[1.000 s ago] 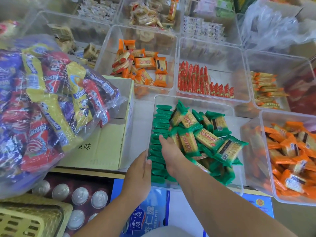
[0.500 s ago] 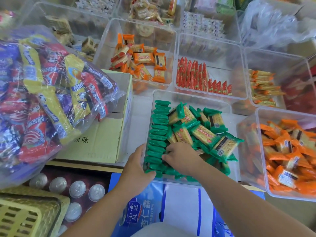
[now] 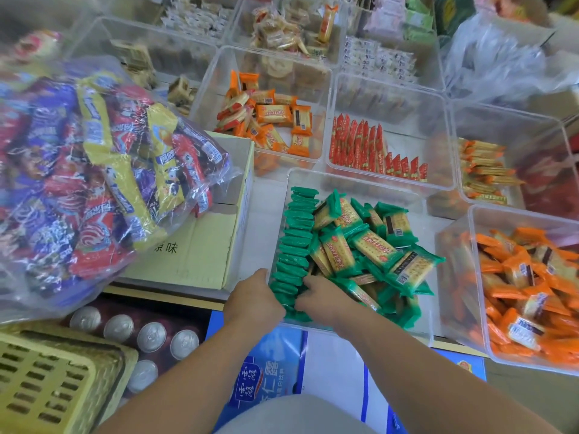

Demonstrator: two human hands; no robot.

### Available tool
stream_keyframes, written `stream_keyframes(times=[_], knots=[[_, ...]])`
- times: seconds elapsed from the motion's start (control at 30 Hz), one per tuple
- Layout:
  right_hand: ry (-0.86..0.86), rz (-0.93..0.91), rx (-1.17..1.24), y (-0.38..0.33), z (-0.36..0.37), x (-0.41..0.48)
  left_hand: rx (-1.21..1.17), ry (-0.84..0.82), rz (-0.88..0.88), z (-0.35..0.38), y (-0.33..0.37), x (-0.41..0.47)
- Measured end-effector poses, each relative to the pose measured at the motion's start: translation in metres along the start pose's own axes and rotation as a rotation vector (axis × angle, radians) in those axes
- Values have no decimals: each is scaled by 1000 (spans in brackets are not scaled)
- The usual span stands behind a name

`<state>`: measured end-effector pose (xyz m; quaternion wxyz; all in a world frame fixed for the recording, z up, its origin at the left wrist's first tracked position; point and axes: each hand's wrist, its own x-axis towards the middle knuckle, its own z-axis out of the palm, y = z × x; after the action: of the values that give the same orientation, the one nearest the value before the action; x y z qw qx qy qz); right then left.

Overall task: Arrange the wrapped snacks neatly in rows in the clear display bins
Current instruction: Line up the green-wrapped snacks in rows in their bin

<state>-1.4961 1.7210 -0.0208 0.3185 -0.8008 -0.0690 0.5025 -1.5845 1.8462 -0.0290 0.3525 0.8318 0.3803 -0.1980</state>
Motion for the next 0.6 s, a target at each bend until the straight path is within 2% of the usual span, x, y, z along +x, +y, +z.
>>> stream_keyframes(times=[0.23, 0.4, 0.53, 0.6], knots=[[-44, -88, -33, 3, -11, -6, 100, 40, -50, -4, 6, -3], [84, -167, -400, 14, -20, -12, 179, 63, -63, -8, 10, -8], [-107, -234, -647, 25, -31, -24, 160, 60, -14, -8, 10, -10], [-88, -220, -713, 29, -37, -30, 117, 61, 13, -7, 9, -11]])
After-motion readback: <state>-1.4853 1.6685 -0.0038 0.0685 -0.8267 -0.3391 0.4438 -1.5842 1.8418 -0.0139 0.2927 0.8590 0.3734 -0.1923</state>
